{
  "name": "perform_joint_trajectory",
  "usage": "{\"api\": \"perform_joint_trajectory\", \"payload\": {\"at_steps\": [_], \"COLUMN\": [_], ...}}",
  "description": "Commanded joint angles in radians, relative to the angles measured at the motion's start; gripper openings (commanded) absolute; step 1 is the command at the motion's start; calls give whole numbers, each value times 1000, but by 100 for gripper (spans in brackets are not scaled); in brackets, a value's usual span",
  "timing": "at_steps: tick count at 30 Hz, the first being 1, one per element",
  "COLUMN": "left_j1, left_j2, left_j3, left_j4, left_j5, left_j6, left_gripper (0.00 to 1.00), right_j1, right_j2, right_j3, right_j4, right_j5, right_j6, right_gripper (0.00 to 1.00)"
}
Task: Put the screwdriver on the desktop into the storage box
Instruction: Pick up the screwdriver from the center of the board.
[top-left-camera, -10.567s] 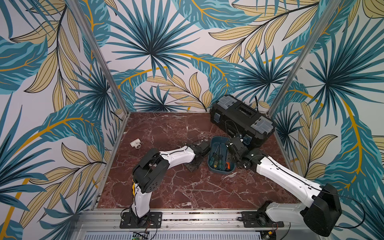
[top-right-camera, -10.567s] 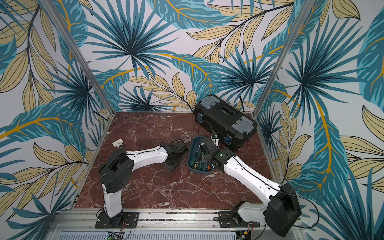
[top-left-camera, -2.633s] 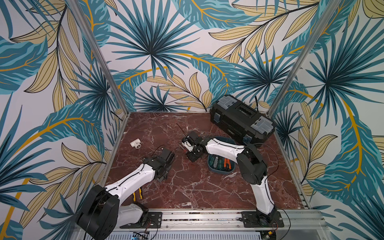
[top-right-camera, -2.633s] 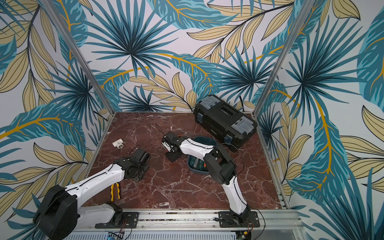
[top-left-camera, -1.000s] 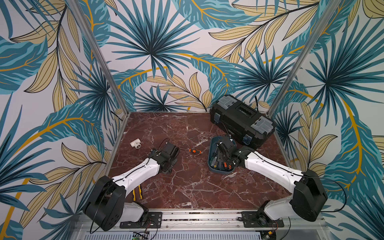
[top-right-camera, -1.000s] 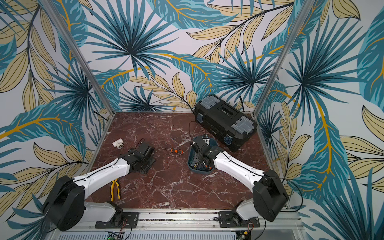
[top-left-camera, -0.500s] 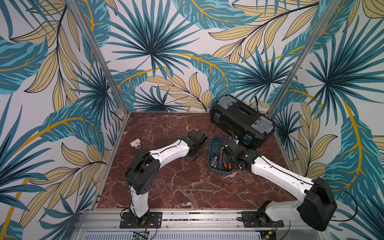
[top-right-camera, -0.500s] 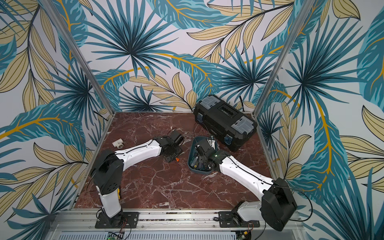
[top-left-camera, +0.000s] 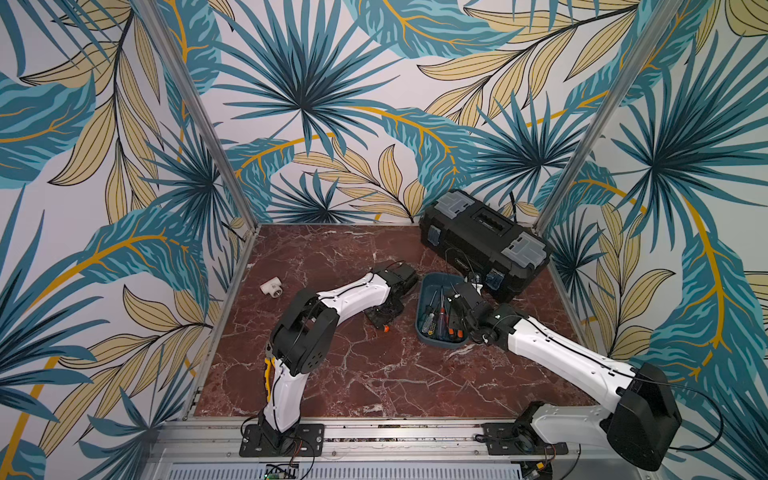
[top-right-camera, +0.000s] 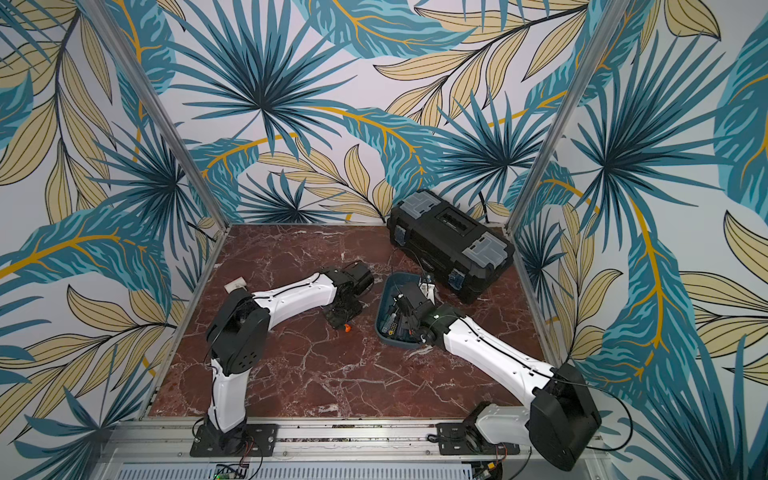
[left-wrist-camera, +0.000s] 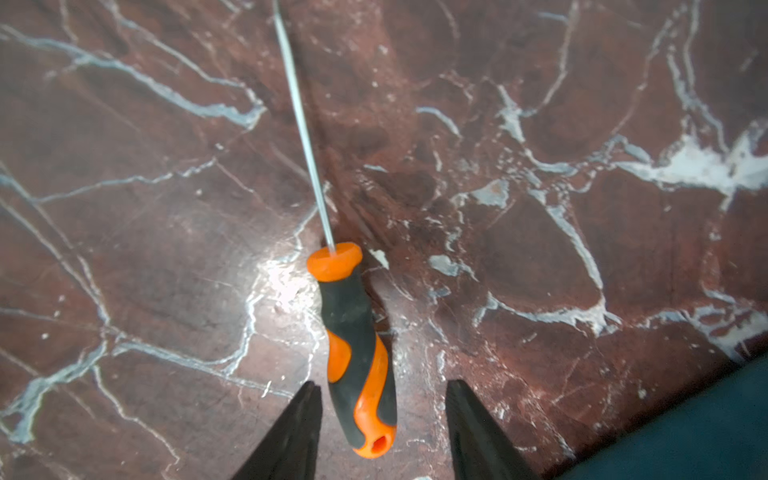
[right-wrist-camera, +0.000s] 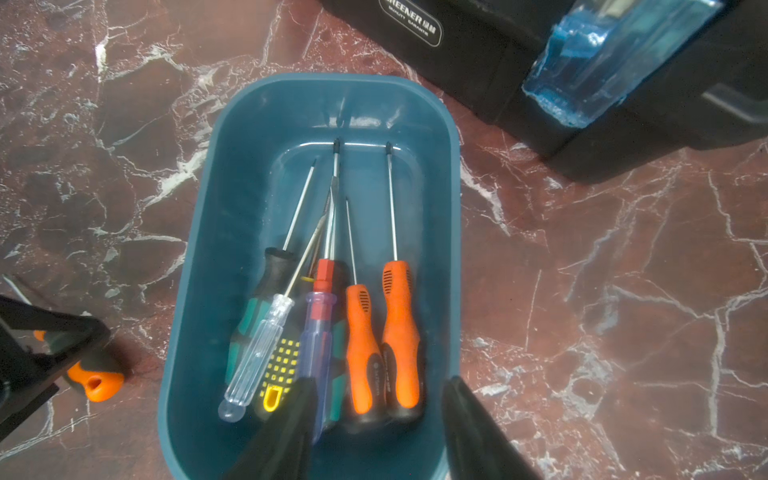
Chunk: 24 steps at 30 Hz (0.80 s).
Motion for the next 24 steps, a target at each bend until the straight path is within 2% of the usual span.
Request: {"api": "perform_joint_trajectory", "payload": {"at_steps": [1,11,19,22,24], "left_j1": [8,14,14,7,-5], "left_j2": [-31,-58,-110,-170,-217], "left_j3": [-45,-128,-156,-145,-133], "left_j4": [-24,33,36,49,109], "left_j5": [-24,-8,-48,-111,-152], "left_j6": [-19,-20,-2,57,167], "left_gripper": [48,37,25,23,22], "right_j1": [-2,-2,-1,-1,-3], "right_j2": [-5,-9,-31,-43,-52], "right_j3": [-18,-25,-42,-48,-52], "right_j4": [-18,-18,-17,-18,-18], "right_j5": [17,6,5,12,21], "right_j6": [16,26,38,40,43], "right_gripper": [54,54,54,54,54]}}
